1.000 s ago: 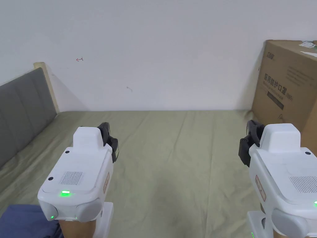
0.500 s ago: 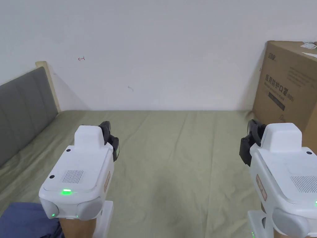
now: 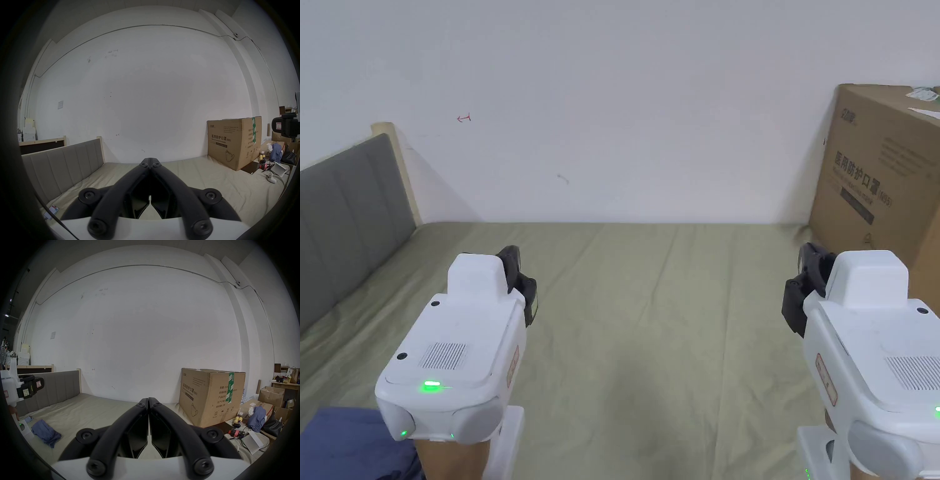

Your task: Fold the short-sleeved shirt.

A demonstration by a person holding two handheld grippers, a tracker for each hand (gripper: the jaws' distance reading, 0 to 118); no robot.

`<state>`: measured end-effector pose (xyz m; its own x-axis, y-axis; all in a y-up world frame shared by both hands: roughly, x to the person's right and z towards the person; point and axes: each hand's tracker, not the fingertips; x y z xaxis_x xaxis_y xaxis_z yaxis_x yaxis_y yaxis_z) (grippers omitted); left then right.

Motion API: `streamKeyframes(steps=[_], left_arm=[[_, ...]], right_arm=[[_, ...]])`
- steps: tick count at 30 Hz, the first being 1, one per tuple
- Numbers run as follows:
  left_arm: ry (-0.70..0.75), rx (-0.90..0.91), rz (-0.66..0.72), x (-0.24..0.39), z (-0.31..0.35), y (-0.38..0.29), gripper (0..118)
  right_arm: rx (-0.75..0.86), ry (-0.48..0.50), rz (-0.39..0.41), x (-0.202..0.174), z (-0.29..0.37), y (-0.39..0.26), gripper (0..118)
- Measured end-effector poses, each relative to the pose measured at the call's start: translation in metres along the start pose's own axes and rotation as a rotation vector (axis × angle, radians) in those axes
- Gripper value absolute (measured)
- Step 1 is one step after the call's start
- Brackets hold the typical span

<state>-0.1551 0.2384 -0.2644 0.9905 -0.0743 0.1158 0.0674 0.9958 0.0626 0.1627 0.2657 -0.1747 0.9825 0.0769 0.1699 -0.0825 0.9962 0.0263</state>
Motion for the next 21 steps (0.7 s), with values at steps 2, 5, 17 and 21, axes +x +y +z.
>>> streamKeyframes(steps=[2, 5, 17, 21], left_arm=[[0.001, -0.002, 0.001, -0.0002, -0.0002, -0.001, 0], [0.002, -0.006, 0.001, -0.0002, -0.0007, -0.0021, 0], [0.031, 0.016, 0.01, -0.0005, -0.0004, -0.0036, 118], [0.024, 0.025, 0.0, 0.0005, 0.0013, -0.0027, 118]], right_arm=[[-0.002, -0.001, 0.005, 0.0, -0.0003, -0.0006, 0], [-0.003, 0.0, 0.003, -0.0001, -0.0005, -0.0013, 0], [-0.025, -0.024, -0.007, 0.0026, -0.0035, -0.0081, 116], [-0.024, -0.026, -0.015, 0.0047, -0.0027, -0.0094, 118]])
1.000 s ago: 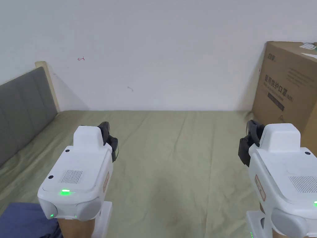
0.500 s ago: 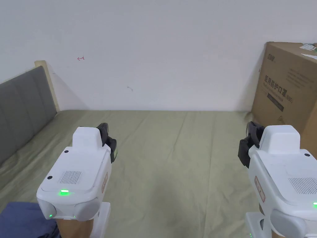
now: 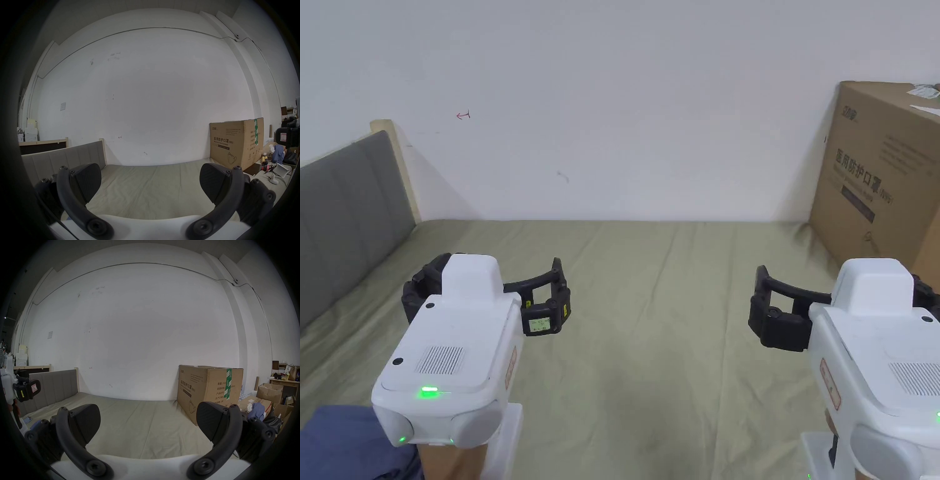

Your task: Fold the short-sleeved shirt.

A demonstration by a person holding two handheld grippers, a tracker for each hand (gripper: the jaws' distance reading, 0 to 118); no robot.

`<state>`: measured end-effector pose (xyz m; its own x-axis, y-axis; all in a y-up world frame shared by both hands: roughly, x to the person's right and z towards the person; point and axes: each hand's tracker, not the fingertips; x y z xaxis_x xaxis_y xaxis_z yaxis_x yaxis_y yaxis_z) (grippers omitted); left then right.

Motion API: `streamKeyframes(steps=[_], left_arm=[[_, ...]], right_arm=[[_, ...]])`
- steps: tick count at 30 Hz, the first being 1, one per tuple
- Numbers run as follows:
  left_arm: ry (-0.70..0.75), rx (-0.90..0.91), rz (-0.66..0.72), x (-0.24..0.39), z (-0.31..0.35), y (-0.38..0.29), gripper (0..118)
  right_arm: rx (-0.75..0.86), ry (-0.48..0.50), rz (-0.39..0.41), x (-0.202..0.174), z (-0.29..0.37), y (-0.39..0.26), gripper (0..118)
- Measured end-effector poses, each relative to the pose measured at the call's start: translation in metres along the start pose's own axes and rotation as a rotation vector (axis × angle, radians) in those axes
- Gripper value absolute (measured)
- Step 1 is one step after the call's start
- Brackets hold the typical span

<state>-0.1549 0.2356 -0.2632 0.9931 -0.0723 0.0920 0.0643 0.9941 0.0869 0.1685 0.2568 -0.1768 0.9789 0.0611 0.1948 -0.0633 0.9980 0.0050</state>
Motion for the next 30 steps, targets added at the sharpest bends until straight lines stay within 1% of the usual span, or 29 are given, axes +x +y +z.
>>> streamKeyframes(steps=[30], left_arm=[[0.004, -0.006, 0.0, -0.002, 0.0007, -0.0017, 118]], right_arm=[[0.022, -0.011, 0.011, 0.0006, 0.0019, 0.0013, 118]])
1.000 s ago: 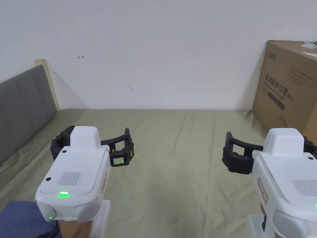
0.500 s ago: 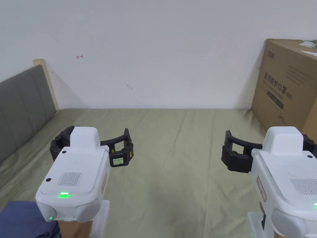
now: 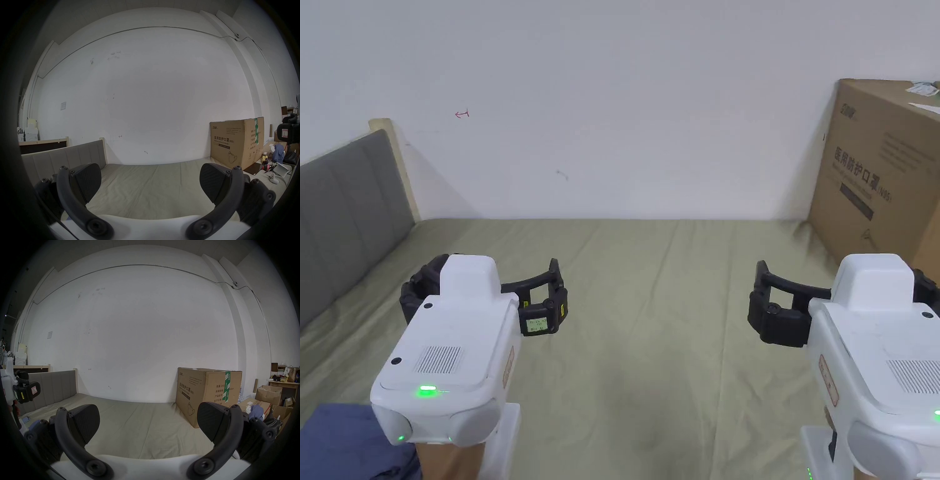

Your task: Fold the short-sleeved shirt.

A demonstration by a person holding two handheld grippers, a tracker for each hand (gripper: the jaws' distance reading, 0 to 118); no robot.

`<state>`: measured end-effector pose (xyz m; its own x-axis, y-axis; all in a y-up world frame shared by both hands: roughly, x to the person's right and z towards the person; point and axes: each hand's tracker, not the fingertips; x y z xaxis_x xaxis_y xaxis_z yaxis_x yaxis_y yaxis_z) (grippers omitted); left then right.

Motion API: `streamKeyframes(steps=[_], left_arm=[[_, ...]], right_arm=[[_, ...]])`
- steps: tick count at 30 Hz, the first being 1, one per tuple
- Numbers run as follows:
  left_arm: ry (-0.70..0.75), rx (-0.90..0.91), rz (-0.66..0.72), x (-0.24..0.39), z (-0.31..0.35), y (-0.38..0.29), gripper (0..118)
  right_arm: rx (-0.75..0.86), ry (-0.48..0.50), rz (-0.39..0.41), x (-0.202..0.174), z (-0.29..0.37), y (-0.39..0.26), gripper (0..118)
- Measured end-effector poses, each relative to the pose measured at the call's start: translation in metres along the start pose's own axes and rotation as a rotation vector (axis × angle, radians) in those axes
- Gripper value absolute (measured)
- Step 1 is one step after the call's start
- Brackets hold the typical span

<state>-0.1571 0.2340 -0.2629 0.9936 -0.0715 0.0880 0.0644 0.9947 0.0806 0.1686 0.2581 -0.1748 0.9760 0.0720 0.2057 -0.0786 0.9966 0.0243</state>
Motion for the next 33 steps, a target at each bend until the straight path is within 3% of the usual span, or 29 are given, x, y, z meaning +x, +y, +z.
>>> streamKeyframes(steps=[33], left_arm=[[0.003, 0.002, 0.004, -0.0007, -0.0002, 0.0012, 118]], right_arm=[[-0.005, 0.004, -0.005, 0.0012, 0.0003, 0.0003, 118]])
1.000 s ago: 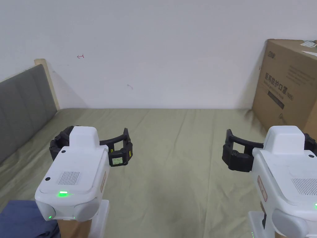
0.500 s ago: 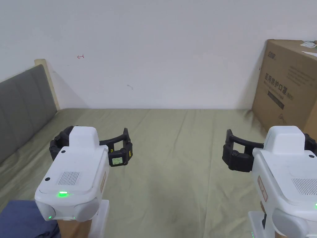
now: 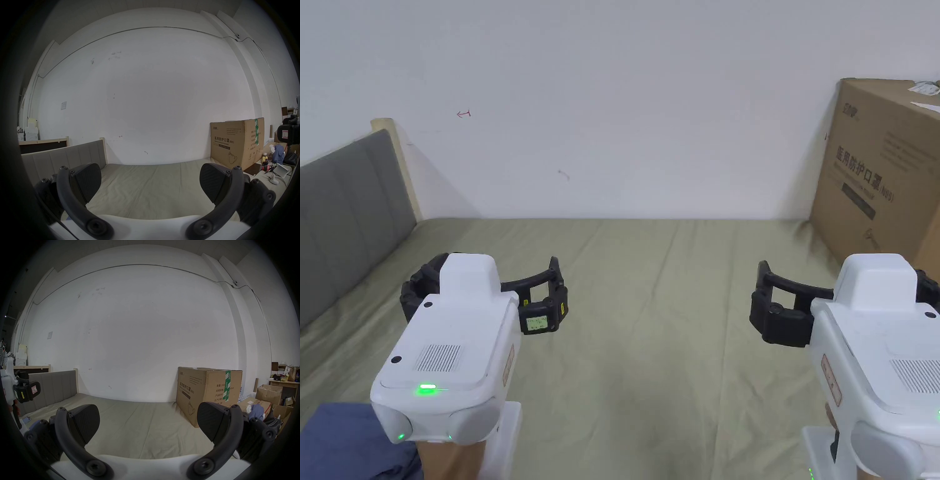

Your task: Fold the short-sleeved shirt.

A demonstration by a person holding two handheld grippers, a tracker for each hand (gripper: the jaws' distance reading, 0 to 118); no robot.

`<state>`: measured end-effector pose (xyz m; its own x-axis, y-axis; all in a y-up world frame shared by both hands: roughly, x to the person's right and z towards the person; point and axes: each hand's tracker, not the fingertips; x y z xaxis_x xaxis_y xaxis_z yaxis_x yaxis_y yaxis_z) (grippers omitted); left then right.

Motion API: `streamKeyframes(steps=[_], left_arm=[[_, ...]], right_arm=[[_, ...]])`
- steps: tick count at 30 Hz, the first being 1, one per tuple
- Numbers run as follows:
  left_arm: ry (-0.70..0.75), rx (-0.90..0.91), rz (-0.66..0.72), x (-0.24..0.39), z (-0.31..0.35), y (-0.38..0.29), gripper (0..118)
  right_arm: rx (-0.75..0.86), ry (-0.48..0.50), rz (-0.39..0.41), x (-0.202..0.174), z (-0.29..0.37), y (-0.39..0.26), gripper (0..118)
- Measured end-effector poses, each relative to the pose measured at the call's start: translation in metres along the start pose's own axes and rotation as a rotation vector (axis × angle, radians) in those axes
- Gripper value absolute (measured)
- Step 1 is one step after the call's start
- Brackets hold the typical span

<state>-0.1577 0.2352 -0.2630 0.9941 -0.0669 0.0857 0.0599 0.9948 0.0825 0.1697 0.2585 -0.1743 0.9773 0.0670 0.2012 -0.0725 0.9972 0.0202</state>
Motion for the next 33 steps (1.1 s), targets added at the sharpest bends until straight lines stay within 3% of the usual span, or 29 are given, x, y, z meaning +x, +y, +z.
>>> streamKeyframes(steps=[7, 10, 15, 18, 20, 22, 29, 33], left_arm=[[-0.001, -0.001, -0.006, 0.0, 0.0, 0.0, 118], [0.0, -0.001, -0.007, 0.0, 0.0, 0.0, 118], [0.006, -0.006, 0.001, 0.0, 0.0, -0.001, 118], [-0.001, -0.01, -0.001, -0.001, 0.0, -0.001, 118], [0.002, -0.007, -0.008, 0.0, 0.0, 0.0, 118], [0.009, -0.001, -0.009, 0.0, 0.001, 0.001, 118], [0.008, 0.005, -0.008, -0.001, 0.002, 0.003, 118], [0.006, 0.007, -0.008, -0.002, 0.003, 0.004, 118]], right_arm=[[-0.023, 0.001, -0.001, 0.0, -0.001, 0.001, 118], [-0.109, -0.027, -0.006, -0.006, -0.009, 0.002, 118], [-0.312, -0.106, -0.304, -0.004, -0.021, 0.008, 118], [-0.462, -0.205, -0.389, -0.003, -0.03, 0.018, 118], [-0.495, -0.183, -0.417, -0.001, -0.034, 0.023, 116], [-0.517, -0.146, -0.424, 0.001, -0.035, 0.026, 116], [-0.5, -0.147, -0.347, -0.011, -0.032, 0.03, 116], [-0.481, -0.138, -0.345, -0.014, -0.033, 0.028, 116]])
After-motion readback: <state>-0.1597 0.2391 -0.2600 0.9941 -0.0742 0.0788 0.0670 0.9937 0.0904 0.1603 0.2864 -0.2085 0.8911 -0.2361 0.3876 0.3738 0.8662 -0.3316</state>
